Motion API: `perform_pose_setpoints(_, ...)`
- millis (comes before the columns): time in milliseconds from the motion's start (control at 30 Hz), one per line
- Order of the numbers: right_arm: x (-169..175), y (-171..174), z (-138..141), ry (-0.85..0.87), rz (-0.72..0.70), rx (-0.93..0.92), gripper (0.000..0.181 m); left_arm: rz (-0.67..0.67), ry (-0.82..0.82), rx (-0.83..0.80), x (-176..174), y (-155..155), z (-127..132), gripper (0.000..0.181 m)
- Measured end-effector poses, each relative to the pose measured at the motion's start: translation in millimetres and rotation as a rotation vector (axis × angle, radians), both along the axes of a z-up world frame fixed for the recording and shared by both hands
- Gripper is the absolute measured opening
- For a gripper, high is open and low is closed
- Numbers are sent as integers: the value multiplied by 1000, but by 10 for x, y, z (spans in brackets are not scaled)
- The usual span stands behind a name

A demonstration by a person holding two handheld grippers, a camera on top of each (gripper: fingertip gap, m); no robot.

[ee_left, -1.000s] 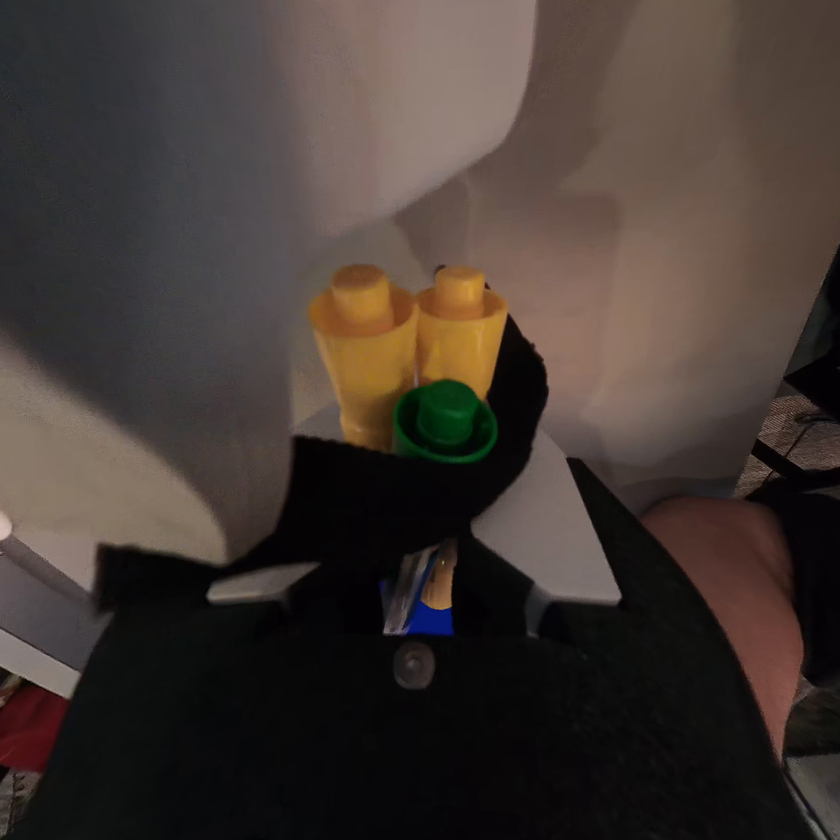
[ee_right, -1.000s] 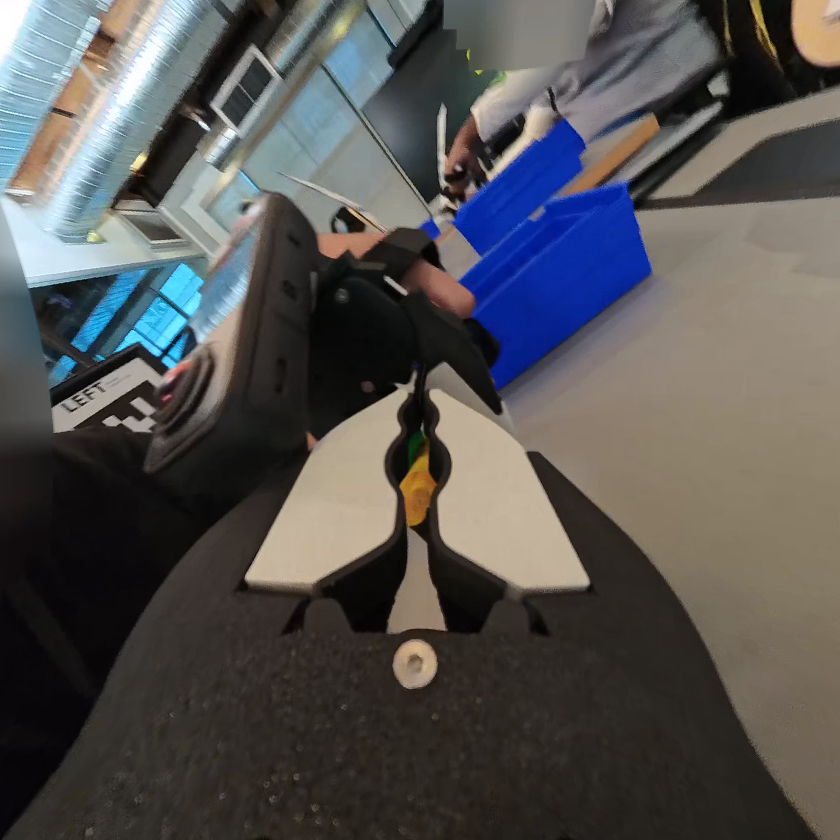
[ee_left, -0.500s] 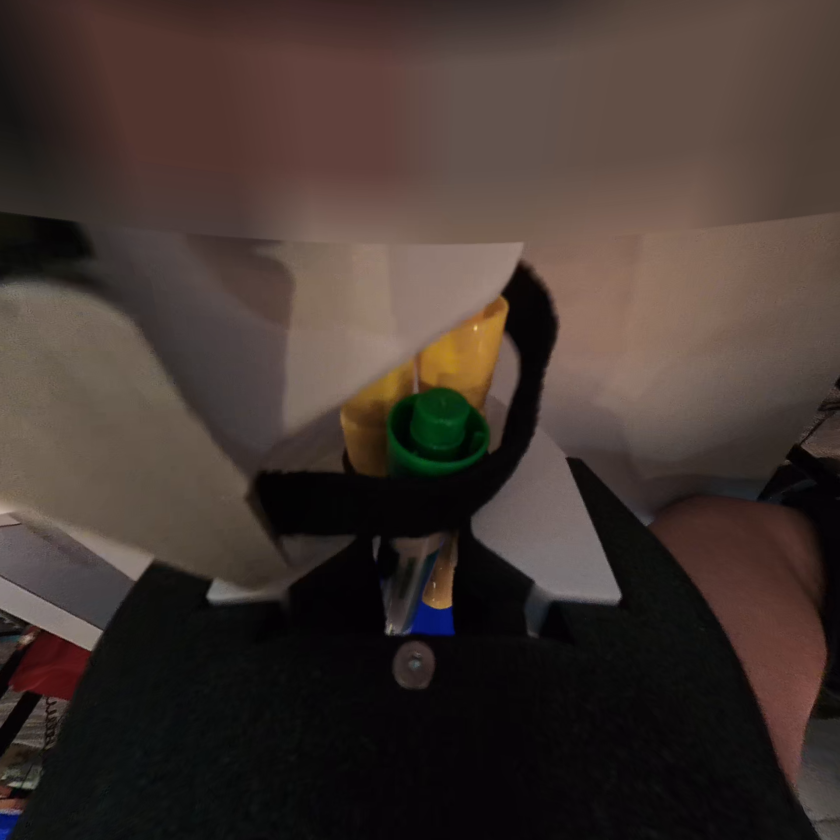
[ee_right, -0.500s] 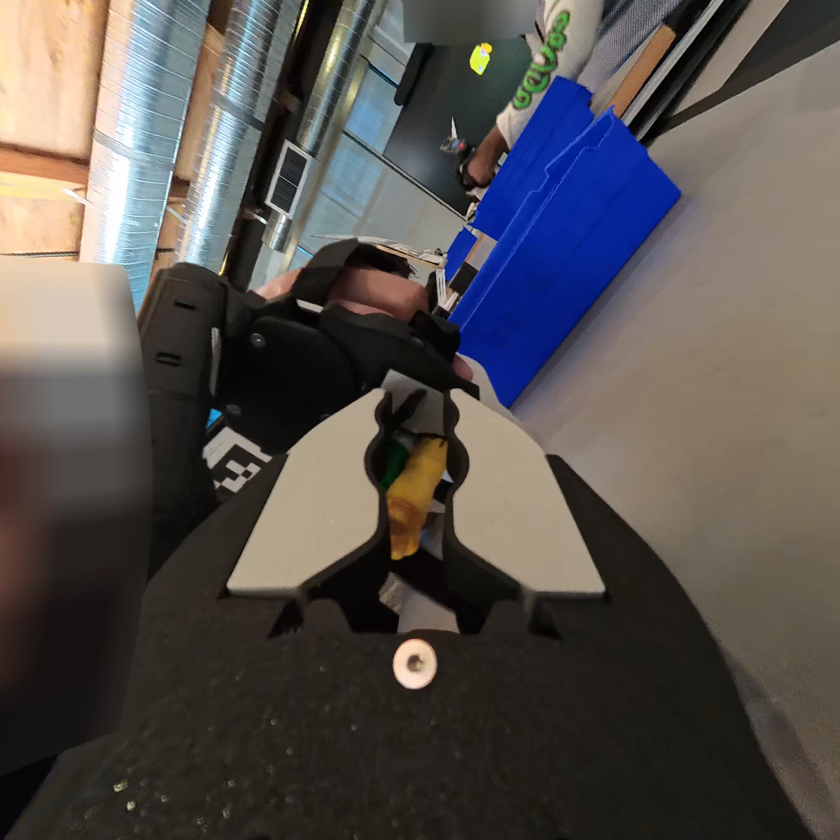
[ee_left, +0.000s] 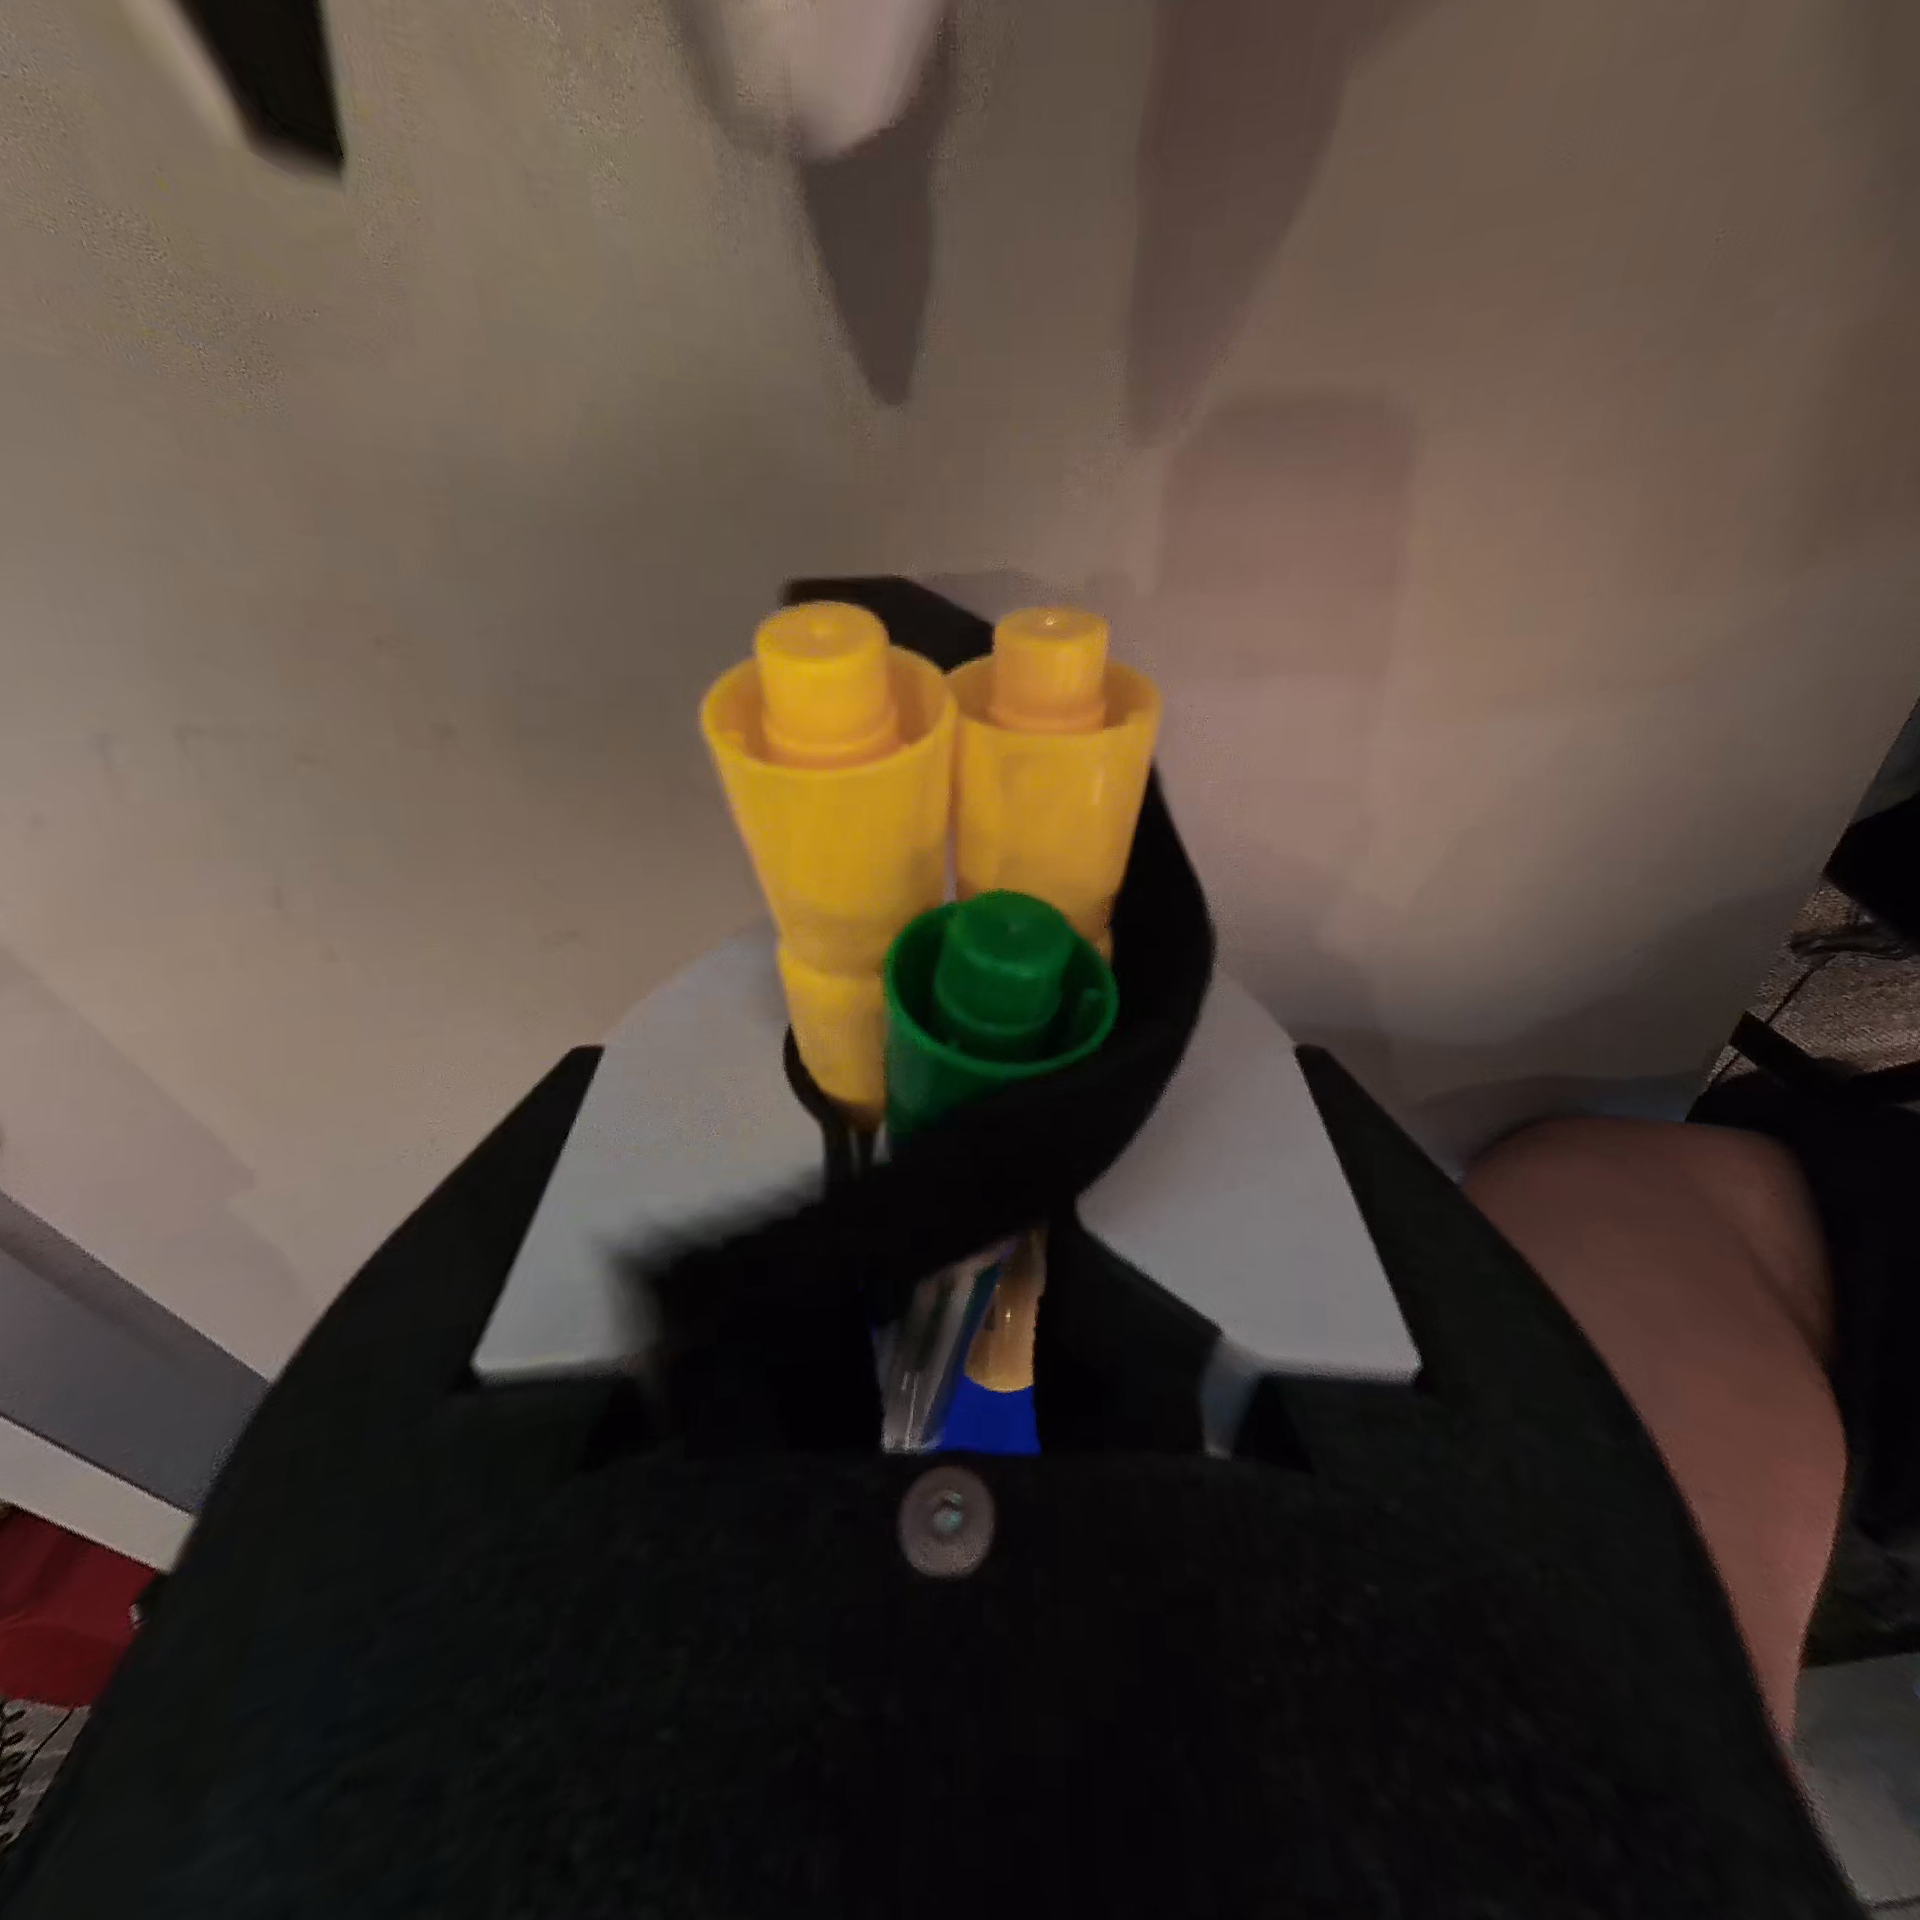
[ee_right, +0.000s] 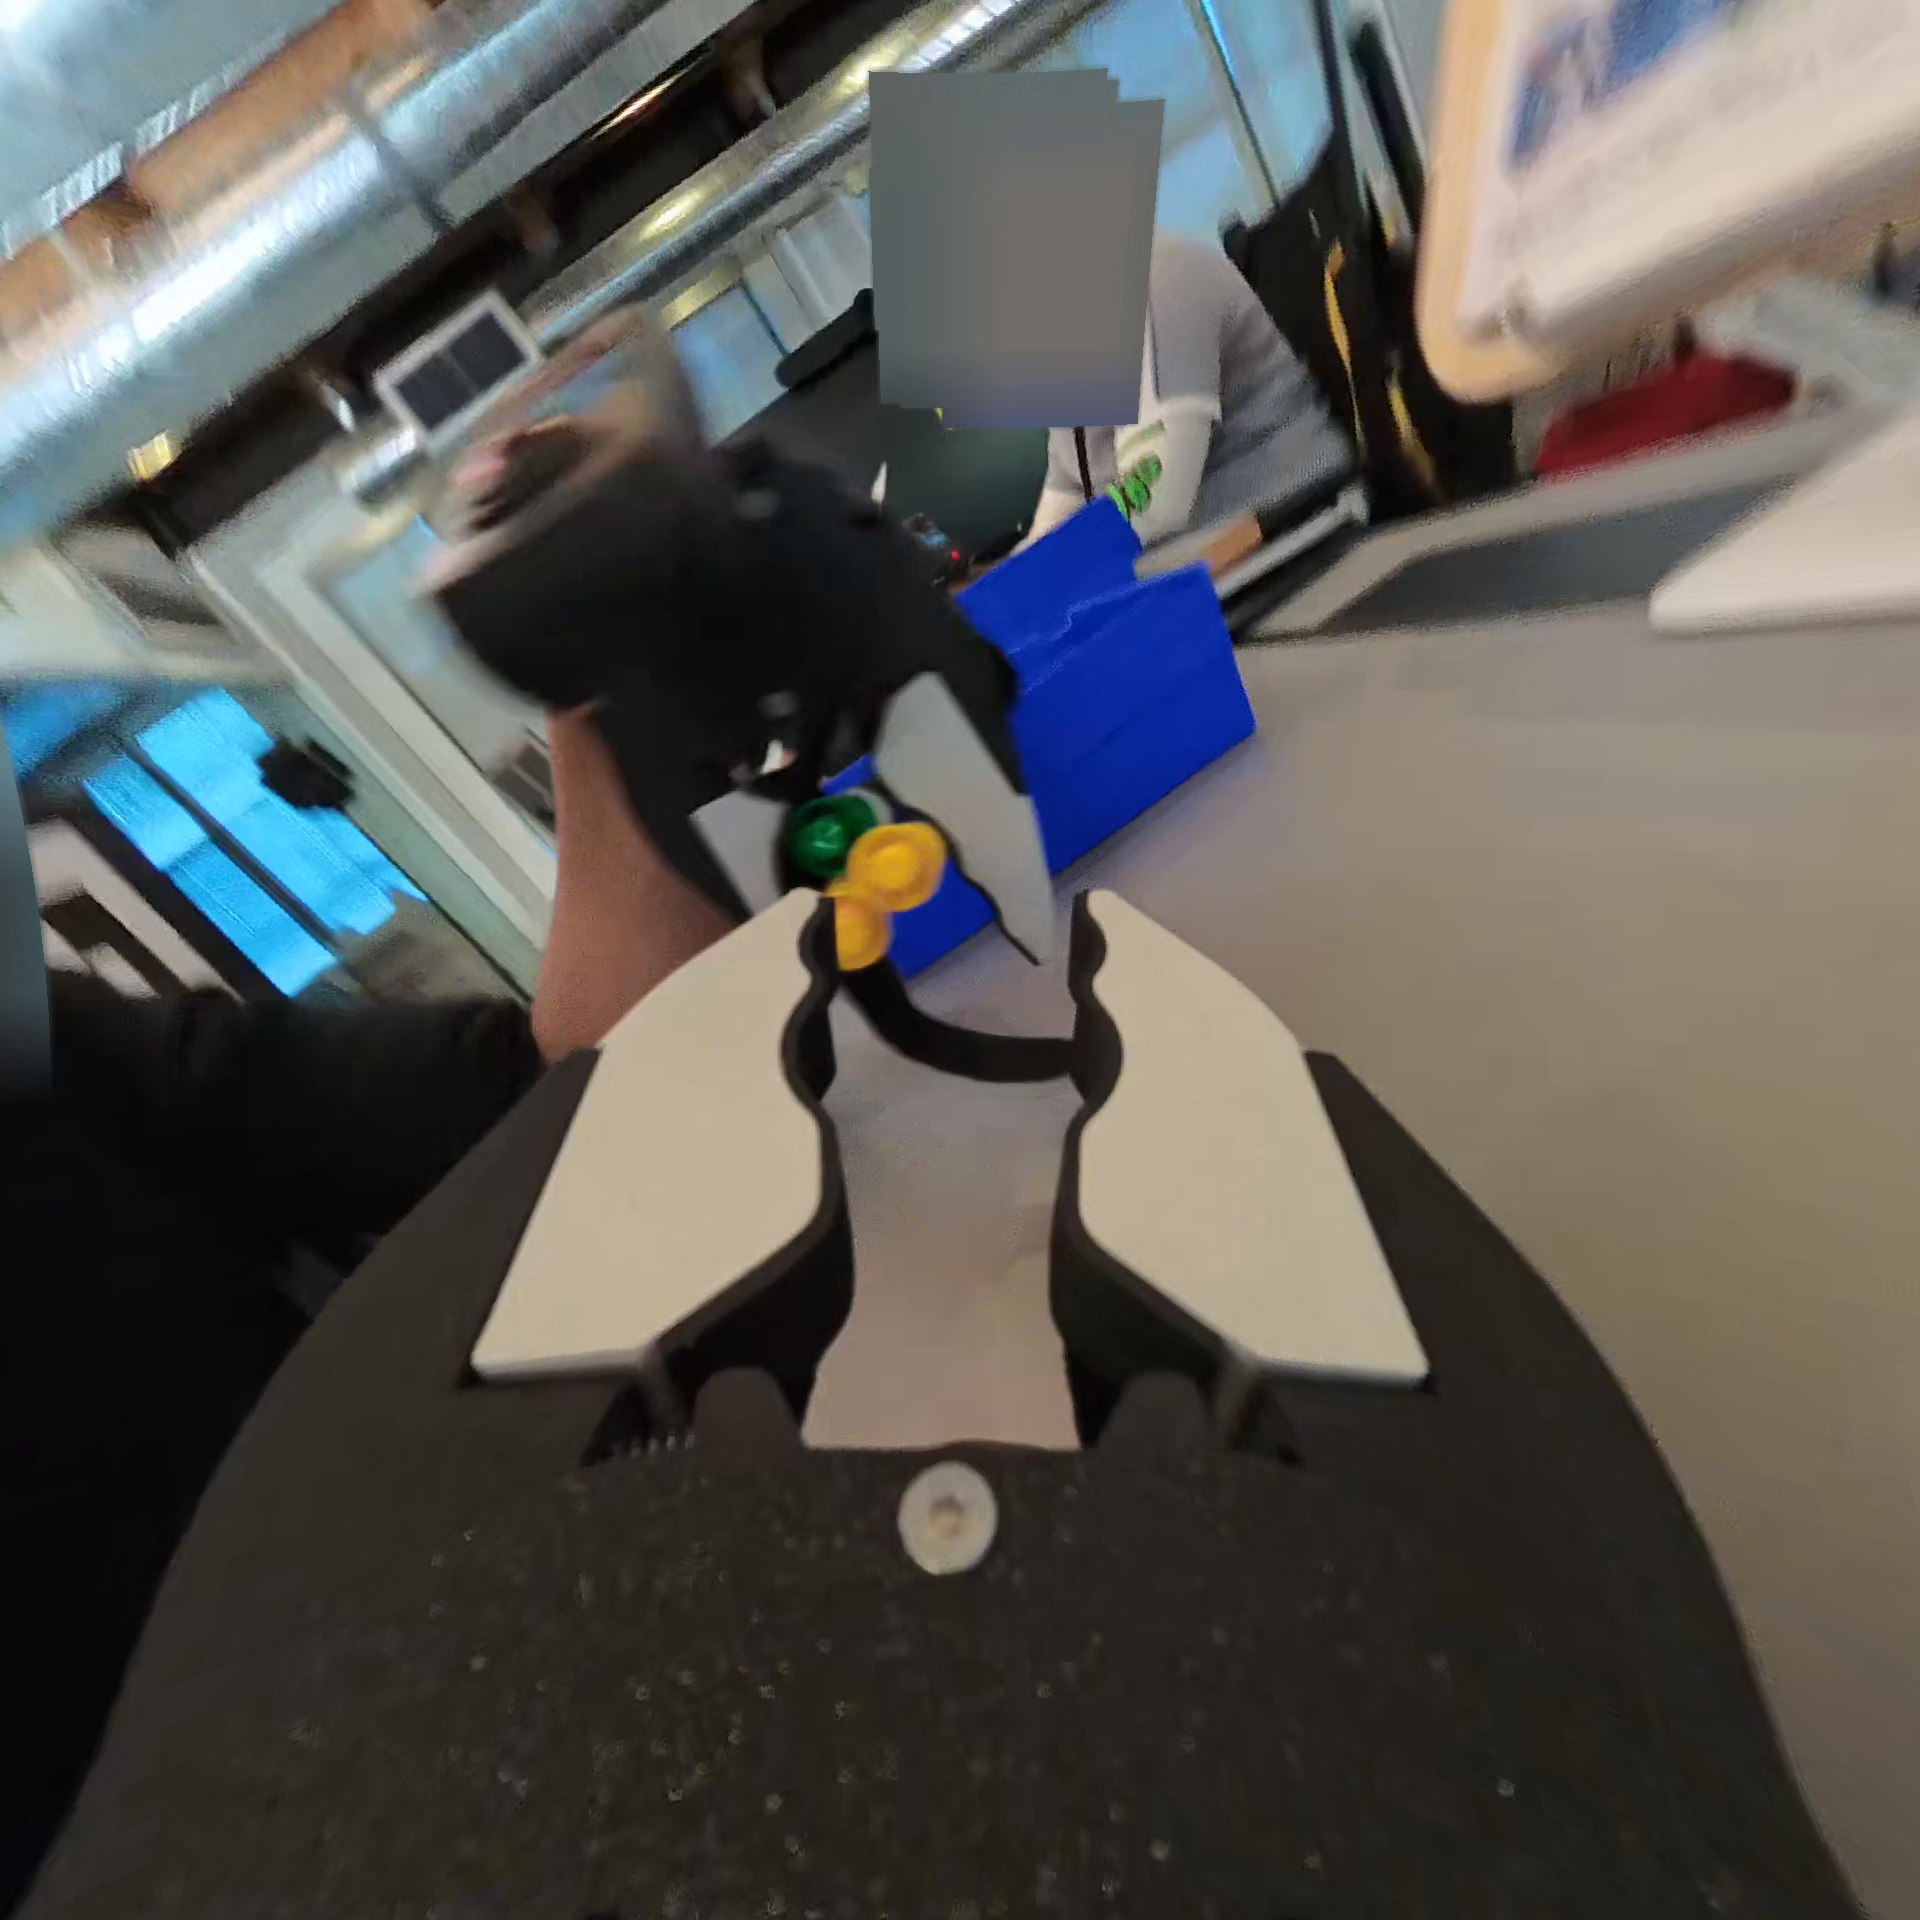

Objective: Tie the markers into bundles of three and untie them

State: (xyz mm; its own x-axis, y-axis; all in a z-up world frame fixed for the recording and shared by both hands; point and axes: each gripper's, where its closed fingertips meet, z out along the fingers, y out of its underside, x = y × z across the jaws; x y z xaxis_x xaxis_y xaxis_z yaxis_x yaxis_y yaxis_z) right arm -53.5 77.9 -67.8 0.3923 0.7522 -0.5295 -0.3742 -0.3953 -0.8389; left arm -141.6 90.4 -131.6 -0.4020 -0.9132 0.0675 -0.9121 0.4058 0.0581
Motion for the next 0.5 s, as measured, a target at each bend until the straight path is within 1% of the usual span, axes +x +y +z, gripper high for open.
perform_pose_setpoints(33,-46,-120,64,-66,-11,112,41,-1,7,-3,-13,-5,-6,40)
perform_pose_setpoints(67,-103,-190,90,-178,-32,205,40,-6,10,0,-16,-4,-12,40)
perform_pose_setpoints(100,-150,-203,99,-302,-65,274,39,-9,9,-1,-7,-8,-16,40)
perform_pose_setpoints(133,-206,-215,124,-388,-78,331,36,-9,10,-7,4,-21,-21,40)
perform_pose_setpoints(167,-251,-218,155,-438,-94,375,32,-12,14,-9,11,-34,-29,40)
perform_pose_setpoints(233,-296,-178,171,-493,-138,406,30,-25,24,0,23,-49,-51,40)
perform_pose_setpoints(333,-357,-167,54,-549,-127,389,28,-39,23,10,71,-77,-64,40)
perform_pose_setpoints(433,-374,-162,65,-514,-147,393,31,-50,18,13,117,-106,-75,40)
perform_pose_setpoints(500,-379,-140,48,-529,-153,389,33,-54,20,18,140,-115,-87,40)
